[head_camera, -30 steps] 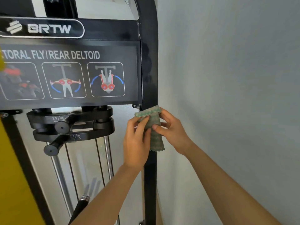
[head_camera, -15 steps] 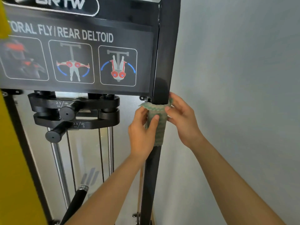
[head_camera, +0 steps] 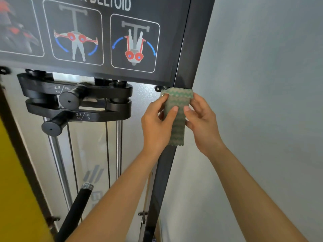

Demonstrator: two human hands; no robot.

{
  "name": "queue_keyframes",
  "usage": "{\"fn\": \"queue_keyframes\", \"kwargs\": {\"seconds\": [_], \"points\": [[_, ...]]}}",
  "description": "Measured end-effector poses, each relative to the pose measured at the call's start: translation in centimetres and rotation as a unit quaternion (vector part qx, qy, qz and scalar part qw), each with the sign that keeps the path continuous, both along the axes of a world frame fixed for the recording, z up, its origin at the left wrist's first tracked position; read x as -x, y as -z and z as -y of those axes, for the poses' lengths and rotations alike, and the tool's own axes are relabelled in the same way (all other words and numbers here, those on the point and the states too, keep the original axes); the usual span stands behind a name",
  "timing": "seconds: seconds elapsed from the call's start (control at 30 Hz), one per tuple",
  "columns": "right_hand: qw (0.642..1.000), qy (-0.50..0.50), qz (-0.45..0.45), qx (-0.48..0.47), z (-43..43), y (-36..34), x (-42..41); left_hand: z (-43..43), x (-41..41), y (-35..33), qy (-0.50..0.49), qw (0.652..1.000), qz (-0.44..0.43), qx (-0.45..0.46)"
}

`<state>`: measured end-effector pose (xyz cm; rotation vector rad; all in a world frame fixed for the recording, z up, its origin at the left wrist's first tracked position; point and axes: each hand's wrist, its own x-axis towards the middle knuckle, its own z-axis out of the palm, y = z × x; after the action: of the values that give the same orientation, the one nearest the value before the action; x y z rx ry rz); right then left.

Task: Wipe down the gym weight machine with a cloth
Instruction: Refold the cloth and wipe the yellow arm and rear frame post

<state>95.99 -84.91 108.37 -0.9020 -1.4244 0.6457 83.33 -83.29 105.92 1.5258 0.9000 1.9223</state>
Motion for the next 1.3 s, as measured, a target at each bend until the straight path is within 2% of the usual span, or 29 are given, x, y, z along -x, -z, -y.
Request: {"fn": "queue_keyframes", "kwargs": {"seconds": [0.47,0.63,0.83,1.07,1.3], "points": [[0.977,0.113,0.18,0.023,0.9,9.4,-0.1,1.8,1.4,10.2,-0.031,0.99,-0.116,0.074],[0.983,0.085,0.148,0.063,1.8,12.6,0.1,2.4,2.0,13.2,-0.07,0.978,-0.169,0.104],[0.983,0.047,0.133,0.12,2.3,16.4,-0.3,2.6,3.0,16.8,-0.052,0.961,-0.219,0.159],[0.971,0.07,0.156,0.165,2.5,19.6,-0.4,3.1,3.5,19.6,-0.041,0.945,-0.25,0.208],[0.975,0.033,0.052,0.215,3.3,23.3,0.4,3.7,3.2,23.6,-0.02,0.939,-0.251,0.235]]}}
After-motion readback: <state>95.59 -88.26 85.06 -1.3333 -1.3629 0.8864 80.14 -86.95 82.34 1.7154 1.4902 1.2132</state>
